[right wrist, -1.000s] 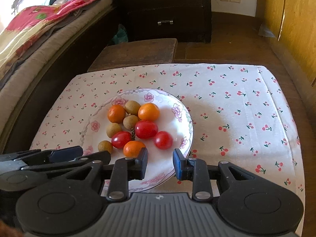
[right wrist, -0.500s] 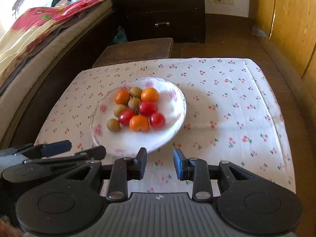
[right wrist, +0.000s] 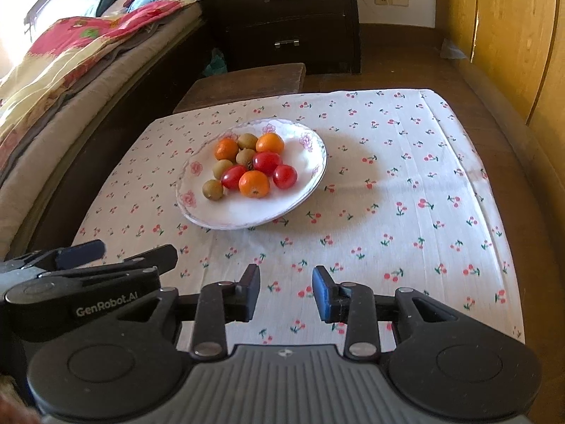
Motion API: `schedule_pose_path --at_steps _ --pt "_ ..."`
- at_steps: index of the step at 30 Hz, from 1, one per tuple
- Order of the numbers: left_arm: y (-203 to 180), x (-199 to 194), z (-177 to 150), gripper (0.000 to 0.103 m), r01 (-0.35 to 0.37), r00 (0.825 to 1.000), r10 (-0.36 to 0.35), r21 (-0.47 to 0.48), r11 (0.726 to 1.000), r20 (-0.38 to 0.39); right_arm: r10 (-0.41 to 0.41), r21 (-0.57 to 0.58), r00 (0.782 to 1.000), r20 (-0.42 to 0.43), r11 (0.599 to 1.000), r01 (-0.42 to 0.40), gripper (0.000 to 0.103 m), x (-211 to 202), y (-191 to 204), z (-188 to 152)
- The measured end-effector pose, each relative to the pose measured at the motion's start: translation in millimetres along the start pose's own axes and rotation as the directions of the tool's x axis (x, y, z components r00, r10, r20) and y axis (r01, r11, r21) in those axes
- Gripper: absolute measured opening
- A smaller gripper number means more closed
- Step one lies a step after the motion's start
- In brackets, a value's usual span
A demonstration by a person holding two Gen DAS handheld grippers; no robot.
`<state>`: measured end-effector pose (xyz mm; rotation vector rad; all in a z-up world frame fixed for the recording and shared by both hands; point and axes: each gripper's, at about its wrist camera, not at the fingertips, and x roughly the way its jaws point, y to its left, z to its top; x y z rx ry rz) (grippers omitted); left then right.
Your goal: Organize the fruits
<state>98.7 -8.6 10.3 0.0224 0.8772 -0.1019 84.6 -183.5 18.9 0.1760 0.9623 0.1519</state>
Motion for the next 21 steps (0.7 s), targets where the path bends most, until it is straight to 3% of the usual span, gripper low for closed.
schedule_pose_path --at_steps 6,14,21 --pt "-0.3 -10.6 -10.8 0.103 -0.053 0.998 0.052 0.008 0.999 0.034 0.003 0.013 1.0 0.004 1.0 -0.003 0.035 -9.3 0.4 -10.8" --pt "-11.2 -9.5 -25.2 0.103 -0.165 0.986 0.166 0.105 0.981 -0.002 0.004 0.026 1.0 0.014 1.0 -0.004 0.036 -20.6 -1.0 -22.2" --pt "-9.4 -13.8 -35.8 0.103 -0.104 0.994 0.106 0.077 0.992 -0.025 -0.009 0.011 1.0 -0.005 1.0 0.009 0.036 -21.2 1.8 -34.0"
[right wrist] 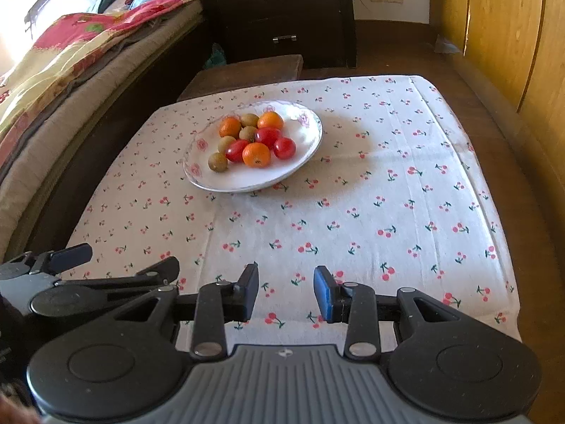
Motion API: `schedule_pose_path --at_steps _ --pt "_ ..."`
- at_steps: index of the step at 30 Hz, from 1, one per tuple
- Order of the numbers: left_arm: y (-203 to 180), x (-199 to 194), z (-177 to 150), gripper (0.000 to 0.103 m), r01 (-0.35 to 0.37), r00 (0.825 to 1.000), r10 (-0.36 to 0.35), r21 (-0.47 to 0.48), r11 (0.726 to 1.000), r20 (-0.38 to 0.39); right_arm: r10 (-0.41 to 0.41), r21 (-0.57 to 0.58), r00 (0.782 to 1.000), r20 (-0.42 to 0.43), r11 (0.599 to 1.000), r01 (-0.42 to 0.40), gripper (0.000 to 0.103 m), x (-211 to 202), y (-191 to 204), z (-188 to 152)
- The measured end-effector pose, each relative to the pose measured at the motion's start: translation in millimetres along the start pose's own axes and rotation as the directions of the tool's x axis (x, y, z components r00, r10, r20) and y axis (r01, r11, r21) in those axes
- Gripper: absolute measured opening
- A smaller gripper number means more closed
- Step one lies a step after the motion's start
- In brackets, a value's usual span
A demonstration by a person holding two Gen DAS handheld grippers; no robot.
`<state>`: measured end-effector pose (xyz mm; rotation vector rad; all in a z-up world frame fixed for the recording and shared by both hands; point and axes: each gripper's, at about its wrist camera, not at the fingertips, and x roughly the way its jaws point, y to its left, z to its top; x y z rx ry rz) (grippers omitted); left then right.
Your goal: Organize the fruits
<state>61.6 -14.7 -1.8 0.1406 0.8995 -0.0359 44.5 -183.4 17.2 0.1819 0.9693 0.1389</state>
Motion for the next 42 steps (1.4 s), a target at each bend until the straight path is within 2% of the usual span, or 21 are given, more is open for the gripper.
schedule_pose_path --at_steps 11,42 --pt "6.4 -6.5 -7.2 0.103 0.06 0.998 -0.061 -0.067 0.996 -0.018 -0.004 -0.013 1.0 -0.018 1.0 0.004 0.036 2.3 5.5 -10.0" --pt "6.5 -17.0 -11.6 0.103 0.063 0.998 -0.063 -0.077 0.995 0.002 0.019 -0.005 1.0 -0.01 1.0 -0.019 0.036 -1.9 6.1 -13.4"
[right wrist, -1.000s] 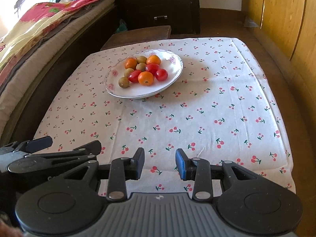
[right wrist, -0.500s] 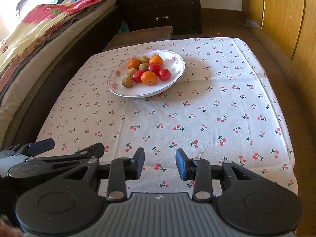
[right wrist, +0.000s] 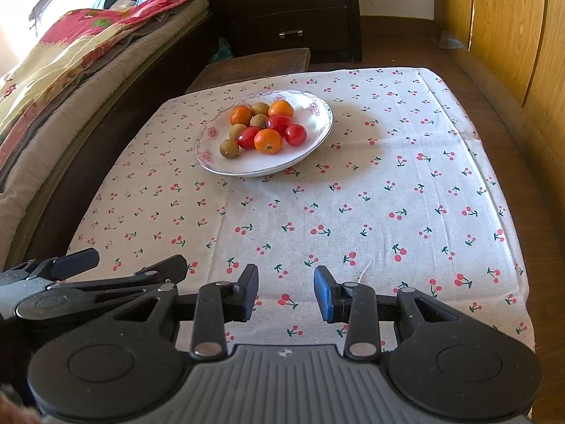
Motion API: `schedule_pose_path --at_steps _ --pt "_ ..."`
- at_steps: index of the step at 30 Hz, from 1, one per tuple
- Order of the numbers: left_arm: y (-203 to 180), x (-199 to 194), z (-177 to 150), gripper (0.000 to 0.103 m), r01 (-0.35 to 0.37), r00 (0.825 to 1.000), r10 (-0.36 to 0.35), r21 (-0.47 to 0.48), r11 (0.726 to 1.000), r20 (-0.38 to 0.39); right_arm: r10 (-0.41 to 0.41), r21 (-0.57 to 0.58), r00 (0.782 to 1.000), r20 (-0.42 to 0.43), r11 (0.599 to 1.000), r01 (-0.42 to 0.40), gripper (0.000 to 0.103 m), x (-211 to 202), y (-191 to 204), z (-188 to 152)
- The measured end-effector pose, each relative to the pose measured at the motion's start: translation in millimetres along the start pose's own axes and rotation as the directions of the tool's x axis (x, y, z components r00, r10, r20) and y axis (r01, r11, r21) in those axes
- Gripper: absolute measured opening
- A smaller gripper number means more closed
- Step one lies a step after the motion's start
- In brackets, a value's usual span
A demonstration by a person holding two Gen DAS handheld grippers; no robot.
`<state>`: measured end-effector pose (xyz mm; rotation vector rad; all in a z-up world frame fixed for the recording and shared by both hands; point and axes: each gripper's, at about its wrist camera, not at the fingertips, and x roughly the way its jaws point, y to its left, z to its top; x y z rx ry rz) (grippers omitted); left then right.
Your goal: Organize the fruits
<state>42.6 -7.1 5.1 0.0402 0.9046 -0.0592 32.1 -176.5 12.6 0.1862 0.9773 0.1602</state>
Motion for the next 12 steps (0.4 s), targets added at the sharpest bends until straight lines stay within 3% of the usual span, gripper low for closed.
schedule_pose_path --at_steps 12 --pt "-1.9 1.7 -1.4 0.103 -0.03 1.0 0.03 0.007 1.0 -0.005 -0.002 0.002 1.0 -0.002 1.0 0.002 0.039 0.1 -0.9 0.9"
